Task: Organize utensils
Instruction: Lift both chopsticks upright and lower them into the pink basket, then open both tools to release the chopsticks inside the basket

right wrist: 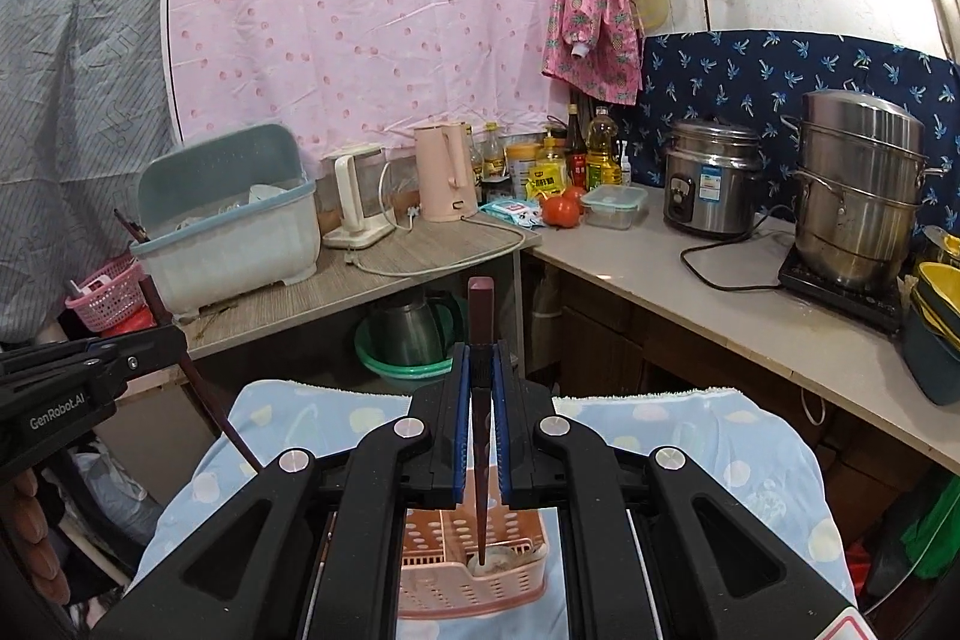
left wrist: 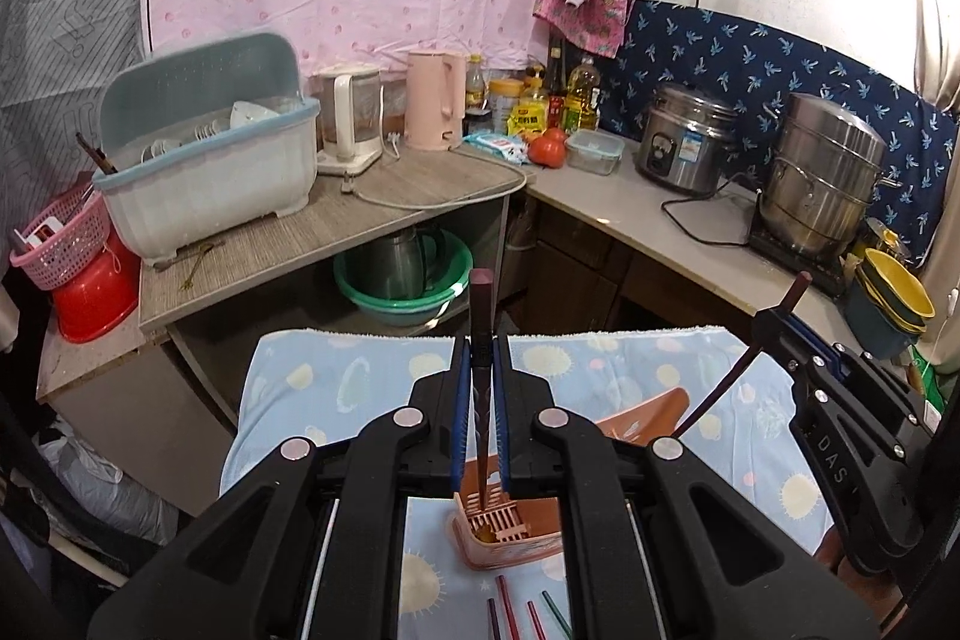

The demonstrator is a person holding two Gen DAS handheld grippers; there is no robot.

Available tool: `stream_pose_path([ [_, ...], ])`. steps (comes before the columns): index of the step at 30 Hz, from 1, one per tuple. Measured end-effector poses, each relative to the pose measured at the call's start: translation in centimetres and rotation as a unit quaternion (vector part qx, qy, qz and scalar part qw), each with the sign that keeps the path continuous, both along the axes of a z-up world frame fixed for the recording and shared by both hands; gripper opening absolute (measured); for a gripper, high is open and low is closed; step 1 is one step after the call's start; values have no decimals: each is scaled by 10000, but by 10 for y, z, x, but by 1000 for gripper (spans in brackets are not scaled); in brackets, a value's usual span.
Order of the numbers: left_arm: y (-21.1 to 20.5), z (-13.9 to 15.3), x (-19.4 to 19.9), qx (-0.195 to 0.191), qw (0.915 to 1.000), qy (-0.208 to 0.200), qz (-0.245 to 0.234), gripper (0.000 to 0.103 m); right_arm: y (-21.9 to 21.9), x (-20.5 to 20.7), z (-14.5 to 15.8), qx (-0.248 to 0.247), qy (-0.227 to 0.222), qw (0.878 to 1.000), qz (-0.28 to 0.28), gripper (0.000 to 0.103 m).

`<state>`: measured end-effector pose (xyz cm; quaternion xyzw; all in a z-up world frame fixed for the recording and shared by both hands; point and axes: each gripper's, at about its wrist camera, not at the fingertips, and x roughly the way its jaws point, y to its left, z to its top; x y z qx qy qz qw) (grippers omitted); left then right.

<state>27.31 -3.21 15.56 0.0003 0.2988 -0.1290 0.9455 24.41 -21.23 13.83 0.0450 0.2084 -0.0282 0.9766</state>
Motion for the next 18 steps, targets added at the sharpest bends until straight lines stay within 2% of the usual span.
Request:
stream_pose_path([
  [6, 1, -8, 3, 66, 9999, 88, 92, 8, -1, 6, -10, 14, 165, 9999, -16, 7],
  [8, 3, -10, 5, 61, 9998, 116, 126, 11, 0, 6, -13, 13, 203, 9998, -40, 7],
  [10, 5, -11, 4, 72, 9998, 122, 158, 20, 1, 3, -14, -24, 180, 9998, -65, 10],
  [13, 6, -12, 1, 100, 9997, 111, 204, 30, 2, -2, -14, -29, 168, 9998, -84, 17],
  [15, 7, -13, -1, 113, 9996, 110, 223, 33, 3, -7, -14, -36, 128, 9998, -125, 31],
  [18, 9, -14, -4, 125, 9995, 119, 246, 33, 3, -12, -13, -66, 81, 9998, -165, 38],
])
